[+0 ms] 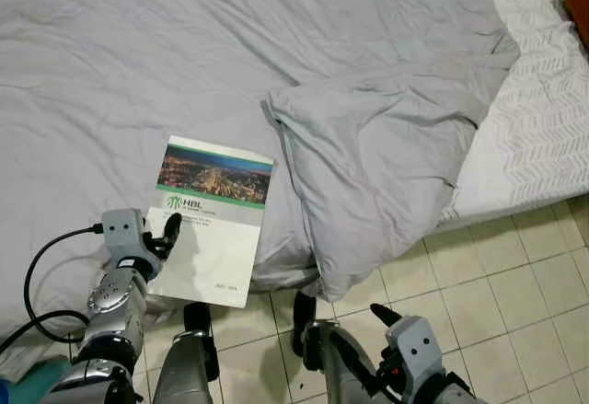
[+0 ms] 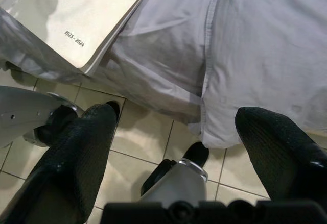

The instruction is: Clean up the room

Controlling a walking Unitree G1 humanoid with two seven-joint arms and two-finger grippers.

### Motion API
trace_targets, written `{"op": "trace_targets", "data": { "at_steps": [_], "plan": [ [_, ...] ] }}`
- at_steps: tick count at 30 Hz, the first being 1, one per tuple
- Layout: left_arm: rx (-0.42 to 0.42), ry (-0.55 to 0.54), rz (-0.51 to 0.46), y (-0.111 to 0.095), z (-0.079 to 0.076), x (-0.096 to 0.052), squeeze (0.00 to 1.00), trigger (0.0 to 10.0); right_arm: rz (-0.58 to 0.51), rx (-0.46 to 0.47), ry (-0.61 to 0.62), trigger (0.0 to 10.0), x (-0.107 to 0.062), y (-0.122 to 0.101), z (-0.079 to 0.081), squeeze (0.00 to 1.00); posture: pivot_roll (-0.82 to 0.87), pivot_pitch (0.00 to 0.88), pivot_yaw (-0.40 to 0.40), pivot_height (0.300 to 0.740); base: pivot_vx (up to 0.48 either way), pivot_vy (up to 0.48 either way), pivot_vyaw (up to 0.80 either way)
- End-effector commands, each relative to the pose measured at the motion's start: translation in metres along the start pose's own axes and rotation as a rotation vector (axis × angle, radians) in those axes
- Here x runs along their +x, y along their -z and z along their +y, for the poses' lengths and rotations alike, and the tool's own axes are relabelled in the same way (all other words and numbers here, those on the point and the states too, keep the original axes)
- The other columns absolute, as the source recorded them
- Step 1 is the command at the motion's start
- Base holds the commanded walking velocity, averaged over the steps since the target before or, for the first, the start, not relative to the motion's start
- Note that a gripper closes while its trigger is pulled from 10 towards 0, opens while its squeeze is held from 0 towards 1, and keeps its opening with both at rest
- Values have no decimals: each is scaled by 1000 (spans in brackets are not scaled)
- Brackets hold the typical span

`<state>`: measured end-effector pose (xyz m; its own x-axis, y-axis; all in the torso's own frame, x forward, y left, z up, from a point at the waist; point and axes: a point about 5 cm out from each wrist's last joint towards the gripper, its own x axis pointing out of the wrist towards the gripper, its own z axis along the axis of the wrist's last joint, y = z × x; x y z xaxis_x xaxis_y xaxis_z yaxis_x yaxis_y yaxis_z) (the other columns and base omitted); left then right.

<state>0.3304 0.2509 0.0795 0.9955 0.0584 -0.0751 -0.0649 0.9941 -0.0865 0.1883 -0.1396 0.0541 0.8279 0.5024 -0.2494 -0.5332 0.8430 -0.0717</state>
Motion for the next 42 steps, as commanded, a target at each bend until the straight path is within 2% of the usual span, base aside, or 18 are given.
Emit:
{"op": "trace_targets", "data": {
  "at_steps": [1, 5, 6, 9, 15, 18, 21, 23, 24, 27, 28, 29, 30, 34, 37, 42],
  "plan": [
    [23, -23, 46, 18, 7, -13, 0, 10000, 60, 16, 1, 10000, -9, 12, 4, 0, -241, 659, -191, 740, 0, 0, 0],
    [53, -25, 62, 22, 9, -17, 0, 10000, 69, 17, 3, 10000, -11, 14, 4, 0, -238, 662, -189, 740, 0, 0, 0],
    [59, -35, 114, 32, 12, -22, 0, 10000, 74, 18, 1, 10000, -12, 16, 5, 0, -236, 664, -190, 740, 0, 0, 0],
    [58, -49, 161, 41, 15, -27, 0, 10000, 76, 19, -2, 10000, -13, 16, 7, 0, -244, 665, -195, 740, 0, 0, 0],
    [-127, -90, 258, 62, 15, -37, 0, 10000, 89, 17, -10, 10000, -15, 17, 7, 0, -250, 670, -205, 740, 0, 0, 0],
    [-155, -112, 276, 66, 15, -38, 0, 10000, 91, 16, -10, 10000, -16, 17, 6, 0, -254, 671, -207, 740, 0, 0, 0],
    [-294, -168, 317, 75, 14, -42, 0, 10000, 94, 14, -12, 10000, -17, 16, 6, 0, -263, 676, -213, 740, 0, 0, 0],
    [-352, -158, 340, 79, 8, -43, 0, 10000, 97, 14, -13, 10000, -18, 17, 7, 0, -270, 678, -216, 740, 0, 0, 0],
    [-352, -158, 340, 79, 8, -43, 0, 10000, 97, 14, -13, 10000, -18, 17, 7, 0, -270, 678, -216, 740, 0, 0, 0],
    [-365, -87, 388, 86, -6, -43, 0, 10000, 103, 14, -14, 10000, -21, 17, 9, 0, -283, 686, -220, 740, 0, 0, 0],
    [-324, -69, 434, 93, -12, -46, 0, 5647, 108, 15, -13, 10000, -23, 18, 9, 0, -285, 688, -219, 740, 0, 0, 0],
    [-324, -69, 434, 93, -12, -46, 0, 5647, 108, 15, -13, 10000, -23, 18, 9, 0, -285, 688, -219, 740, 0, 0, 0],
    [-315, -67, 456, 96, -13, -49, 0, 39, 110, 15, -13, 10000, -24, 18, 10, 0, -285, 687, -217, 740, 0, 0, 0],
    [-319, -52, 489, 101, -18, -51, 0, 0, 114, 16, -10, 10000, -25, 18, 10, 0, -286, 683, -212, 740, 0, 0, 0],
    [-288, 0, 520, 105, -26, -53, 0, 0, 115, 18, -5, 10000, -25, 19, 10, 0, -283, 684, -208, 740, 0, 0, 0],
    [-284, 17, 536, 108, -28, -56, 0, 0, 116, 22, -1, 10000, -25, 18, 11, 0, -279, 688, -203, 740, 0, 0, 0]
  ]
}}
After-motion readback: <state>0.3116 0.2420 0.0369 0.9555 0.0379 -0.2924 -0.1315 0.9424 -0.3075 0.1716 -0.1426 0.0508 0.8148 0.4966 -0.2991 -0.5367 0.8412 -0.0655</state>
